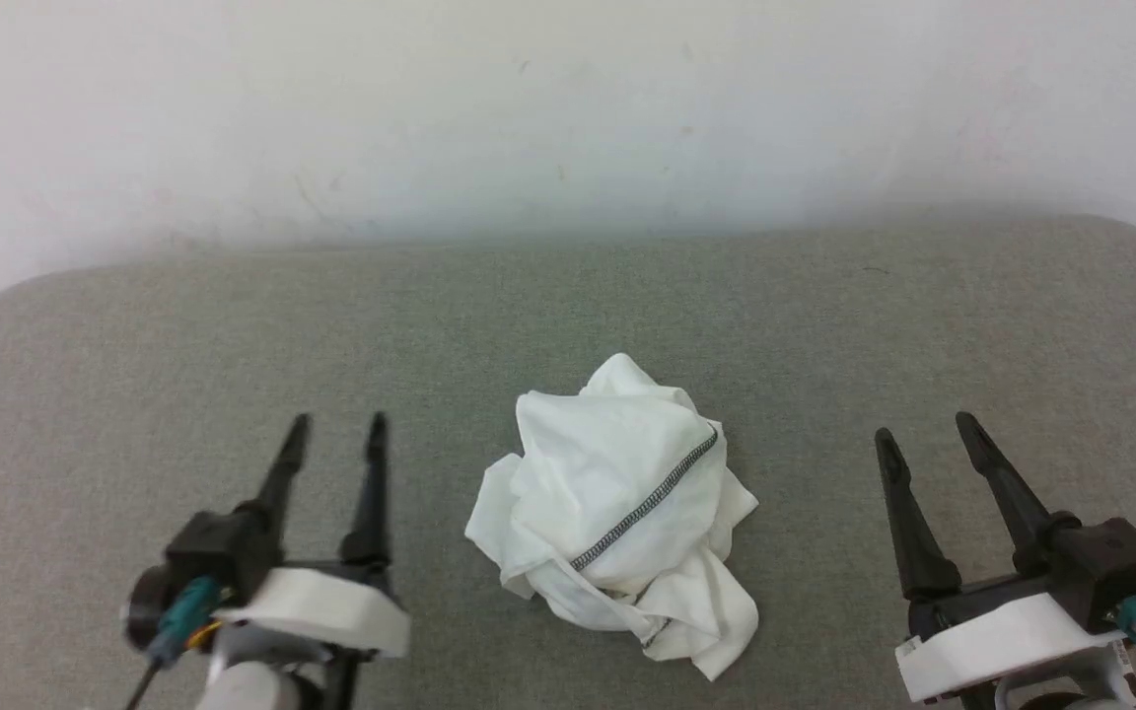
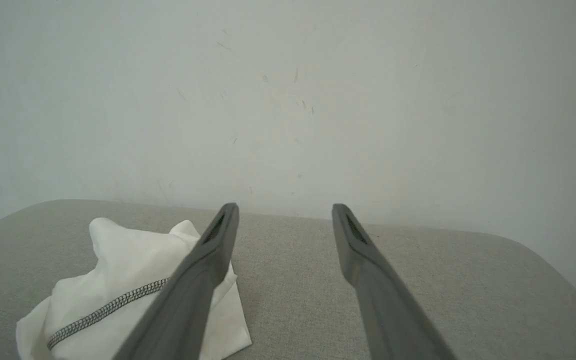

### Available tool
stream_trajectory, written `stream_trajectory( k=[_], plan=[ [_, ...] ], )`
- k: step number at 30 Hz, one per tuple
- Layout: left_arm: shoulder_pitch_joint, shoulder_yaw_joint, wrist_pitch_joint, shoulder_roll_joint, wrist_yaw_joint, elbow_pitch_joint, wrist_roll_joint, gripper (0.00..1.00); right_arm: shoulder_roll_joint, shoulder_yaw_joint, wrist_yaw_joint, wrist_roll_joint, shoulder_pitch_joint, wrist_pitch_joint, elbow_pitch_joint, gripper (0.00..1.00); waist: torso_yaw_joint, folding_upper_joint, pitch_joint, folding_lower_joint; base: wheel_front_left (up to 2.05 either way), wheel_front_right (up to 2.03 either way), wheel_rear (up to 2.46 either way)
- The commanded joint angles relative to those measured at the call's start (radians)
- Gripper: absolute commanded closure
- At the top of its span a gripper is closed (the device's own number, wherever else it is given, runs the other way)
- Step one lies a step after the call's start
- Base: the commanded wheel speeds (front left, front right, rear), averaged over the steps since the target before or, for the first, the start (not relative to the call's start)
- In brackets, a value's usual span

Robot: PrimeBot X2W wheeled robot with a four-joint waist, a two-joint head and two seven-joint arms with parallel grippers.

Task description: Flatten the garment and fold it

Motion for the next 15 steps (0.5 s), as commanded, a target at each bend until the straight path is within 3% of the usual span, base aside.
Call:
stream_trajectory(
  k=[1, 5, 15],
  plan=[
    [0.03, 0.026, -0.004, 0.019, 0.017, -0.012, 0.014, 0.0, 0.003, -0.001, -0.002, -0.002, 0.013, 0.005, -0.004, 0.0, 0.004, -0.0001, 0.0, 0.0001, 0.0, 0.0, 0.0],
    [0.091, 0.079, -0.004, 0.063, 0.039, -0.024, 0.024, 0.0, 0.003, -0.005, -0.002, -0.003, 0.021, 0.013, 0.002, 0.0, 0.01, -0.0001, 0.0, 0.0001, 0.0, 0.0, 0.0],
    [0.156, 0.106, -0.005, 0.119, 0.022, -0.066, 0.015, 0.0, 0.003, -0.041, -0.002, -0.007, 0.035, 0.052, 0.04, 0.0, 0.044, -0.0001, -0.004, 0.0001, 0.0, 0.0, 0.0]
  ],
)
